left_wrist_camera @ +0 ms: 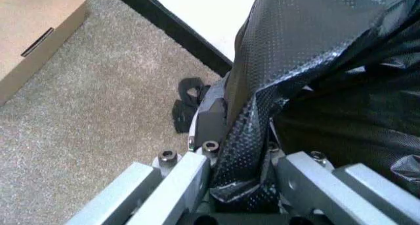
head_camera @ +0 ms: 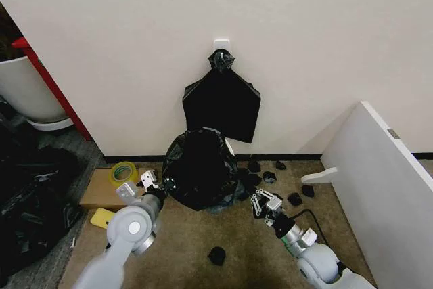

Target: Place the garbage bag over the trash bin.

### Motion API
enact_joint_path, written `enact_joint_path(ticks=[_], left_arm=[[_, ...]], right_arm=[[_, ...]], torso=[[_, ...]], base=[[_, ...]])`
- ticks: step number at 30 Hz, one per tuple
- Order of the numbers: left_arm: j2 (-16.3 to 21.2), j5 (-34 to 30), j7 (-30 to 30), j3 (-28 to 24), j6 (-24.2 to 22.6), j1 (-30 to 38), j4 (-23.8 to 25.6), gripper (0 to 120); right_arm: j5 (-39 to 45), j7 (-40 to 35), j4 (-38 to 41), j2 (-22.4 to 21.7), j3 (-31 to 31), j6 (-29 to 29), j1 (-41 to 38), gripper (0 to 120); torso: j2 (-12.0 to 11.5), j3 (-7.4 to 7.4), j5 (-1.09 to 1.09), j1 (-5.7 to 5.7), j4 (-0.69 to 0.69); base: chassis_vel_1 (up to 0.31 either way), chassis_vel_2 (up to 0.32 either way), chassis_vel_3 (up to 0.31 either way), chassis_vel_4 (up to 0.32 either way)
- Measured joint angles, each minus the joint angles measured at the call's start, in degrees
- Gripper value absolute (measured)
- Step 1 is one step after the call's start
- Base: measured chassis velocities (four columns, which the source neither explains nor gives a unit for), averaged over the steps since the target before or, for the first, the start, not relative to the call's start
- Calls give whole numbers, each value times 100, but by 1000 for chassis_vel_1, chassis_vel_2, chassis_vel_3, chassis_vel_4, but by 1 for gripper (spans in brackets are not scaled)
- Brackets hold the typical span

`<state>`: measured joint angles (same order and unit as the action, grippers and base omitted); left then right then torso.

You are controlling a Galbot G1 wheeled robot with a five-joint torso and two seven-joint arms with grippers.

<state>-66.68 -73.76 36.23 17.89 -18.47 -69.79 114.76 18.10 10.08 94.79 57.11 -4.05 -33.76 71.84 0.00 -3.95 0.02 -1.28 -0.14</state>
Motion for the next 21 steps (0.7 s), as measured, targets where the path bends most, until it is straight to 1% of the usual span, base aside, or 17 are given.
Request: enact_joint_path(ticks=[4,7,11,14,15,16,17,18,19,20,21], left_arm=[[0,-3,-1,0,0,-13,8,0],[-3,-9,-1,0,0,-42,45,0],[-3,-11,-1,4,0,-53,54,0],[16,-11,-2,15,0,-48,42,0],[21,-10,-2,16,0,-47,40,0],[21,-10,-2,16,0,-47,40,0],[32,-8,-4,20,2,-46,36,0],[37,-7,-4,22,2,-46,36,0],[37,-6,-4,22,3,-46,36,0],[37,-6,-5,22,3,-48,39,0],[35,-6,-5,22,3,-51,42,0]], right_arm=[[-72,-237,-48,1,-25,114,-8,0],[-137,-582,-139,0,-42,280,-8,0],[-78,-564,-165,-8,-54,234,17,0],[598,164,-120,-58,-48,-84,47,1],[736,336,-117,-66,-50,-130,48,2],[736,336,-117,-66,-50,-130,48,2],[1070,826,-116,-78,-68,-240,50,9],[1176,1023,-117,-80,-78,-290,50,12],[1202,1084,-117,-80,-80,-305,50,16],[1214,1145,-115,-79,-80,-314,56,23],[1209,1150,-113,-77,-79,-314,59,24]], torso=[[0,0,0,0,0],[0,0,0,0,0],[0,0,0,0,0],[0,0,0,0,0],[0,0,-1,0,0],[0,0,-1,0,0],[0,0,-1,0,0],[0,0,-1,0,0],[0,0,-1,0,0],[0,0,-1,0,0],[0,0,-1,0,0]], base=[[0,0,0,0],[0,0,0,0],[0,0,0,0],[0,0,0,0],[0,0,0,0],[0,0,0,0],[0,0,0,0],[0,0,0,0],[0,0,0,0],[0,0,0,0],[0,0,0,0]])
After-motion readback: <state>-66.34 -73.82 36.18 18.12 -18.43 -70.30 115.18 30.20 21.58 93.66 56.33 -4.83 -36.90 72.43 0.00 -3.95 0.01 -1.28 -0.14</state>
